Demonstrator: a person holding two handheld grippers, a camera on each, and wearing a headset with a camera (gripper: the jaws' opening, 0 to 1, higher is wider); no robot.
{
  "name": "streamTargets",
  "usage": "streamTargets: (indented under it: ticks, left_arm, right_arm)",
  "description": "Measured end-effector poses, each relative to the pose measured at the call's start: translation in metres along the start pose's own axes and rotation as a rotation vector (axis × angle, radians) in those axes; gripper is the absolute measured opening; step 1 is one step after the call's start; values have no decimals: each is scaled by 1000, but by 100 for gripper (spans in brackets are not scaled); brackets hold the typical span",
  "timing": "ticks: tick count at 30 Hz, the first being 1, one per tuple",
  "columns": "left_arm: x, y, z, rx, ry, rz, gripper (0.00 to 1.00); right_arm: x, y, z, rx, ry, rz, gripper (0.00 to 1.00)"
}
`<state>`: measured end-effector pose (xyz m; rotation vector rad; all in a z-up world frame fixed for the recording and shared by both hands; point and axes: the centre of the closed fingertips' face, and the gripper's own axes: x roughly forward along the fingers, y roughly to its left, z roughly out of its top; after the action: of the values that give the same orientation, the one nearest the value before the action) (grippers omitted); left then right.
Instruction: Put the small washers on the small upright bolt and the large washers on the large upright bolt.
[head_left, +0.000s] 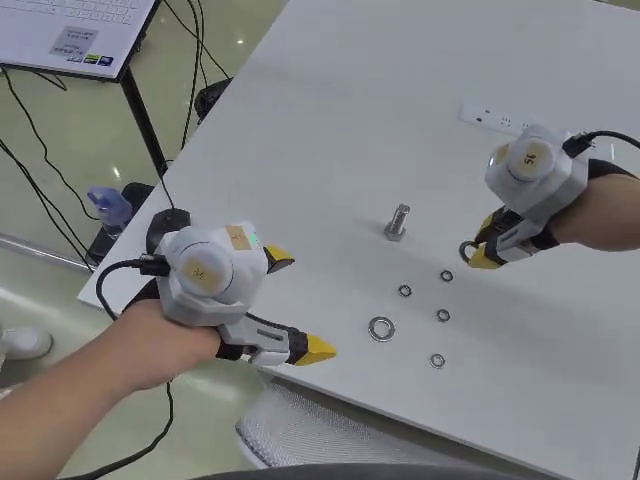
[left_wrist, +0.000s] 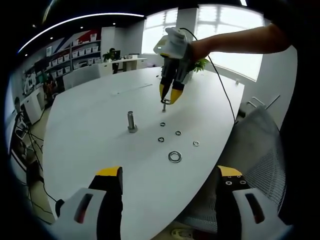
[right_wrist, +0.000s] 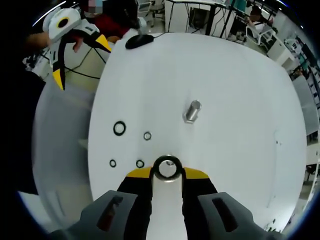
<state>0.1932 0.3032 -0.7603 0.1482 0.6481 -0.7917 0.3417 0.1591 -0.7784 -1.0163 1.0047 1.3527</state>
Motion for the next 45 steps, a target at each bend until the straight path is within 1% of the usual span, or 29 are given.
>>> streamTargets:
  ticks: [3,7,12,15,21,22,23,25,31,35,40,45]
  left_arm:
    - [-1,2,1,-2,-7,4,75]
    - [-1,3,3,-3,-17,4,76]
    - [-1,3,0,-3,-12,0,76]
    - [0,3,-1,-4,-8,-2,76]
    - [1,6,-1,-4,-10,-3,76]
    - [1,6,-1,-6,-11,-4,75]
    - [1,6,0,-7,-17,-1,76]
    - [1,6,1,-5,-21,-5,75]
    - [2,8,-3,0,-12,-1,76]
    - [1,8,-1,-6,-25,-5,77]
    - [1,11,-2,-3,-23,-2,77]
    - [1,14,-3,-1,-19,1,80]
  right_arm:
    - [0,-3,9,-16,-6,-1,21]
    - [1,-7,18,-28,-15,-2,21]
    - [2,-14,28,-41,-12,-3,21]
    - [2,-20,36,-45,-15,-4,21]
    - [7,-34,42,-44,-8,-10,22]
    - [9,-40,42,-42,-8,-11,22]
    - [11,-42,43,-39,-8,-9,22]
    - [14,-41,47,-43,-7,-7,22]
    - [19,-46,56,-44,-8,-9,22]
    - [22,-49,62,-52,-1,-12,22]
    - [27,-50,69,-61,4,-13,22]
    - [32,-50,73,-71,15,-11,22]
